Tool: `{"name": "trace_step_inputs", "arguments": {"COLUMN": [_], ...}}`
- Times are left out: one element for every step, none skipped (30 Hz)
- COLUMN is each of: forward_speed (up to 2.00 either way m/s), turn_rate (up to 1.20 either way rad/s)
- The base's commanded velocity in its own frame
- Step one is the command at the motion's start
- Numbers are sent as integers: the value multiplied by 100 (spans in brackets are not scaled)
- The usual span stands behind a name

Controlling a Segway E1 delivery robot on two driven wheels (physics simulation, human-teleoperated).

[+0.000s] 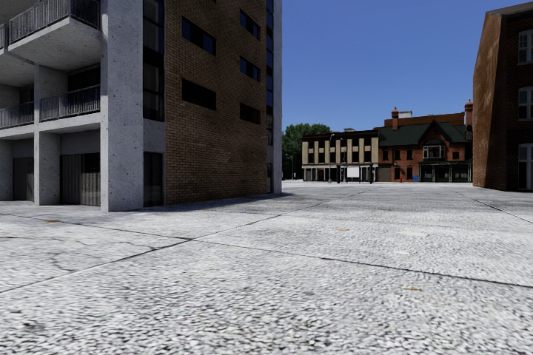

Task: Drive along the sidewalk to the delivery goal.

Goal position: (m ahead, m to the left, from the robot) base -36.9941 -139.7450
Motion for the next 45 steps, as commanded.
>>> {"name": "trace_step_inputs", "arguments": {"forward_speed": [0,0,0,0,0,0,0,0,0,0,0,0,0,0,0,0,0,0,0,0,0,0,0,0,0,0,0,0,0,0,0,0,0,0,0,0,0,0,0,0,0,0,0,0,0], "turn_rate": [0,0,0,0,0,0,0,0,0,0,0,0,0,0,0,0,0,0,0,0,0,0,0,0,0,0,0,0,0,0,-23,-120,-120,-120,-120,-120,-120,-120,-120,-110,-97,-97,-88,-85,-85]}}
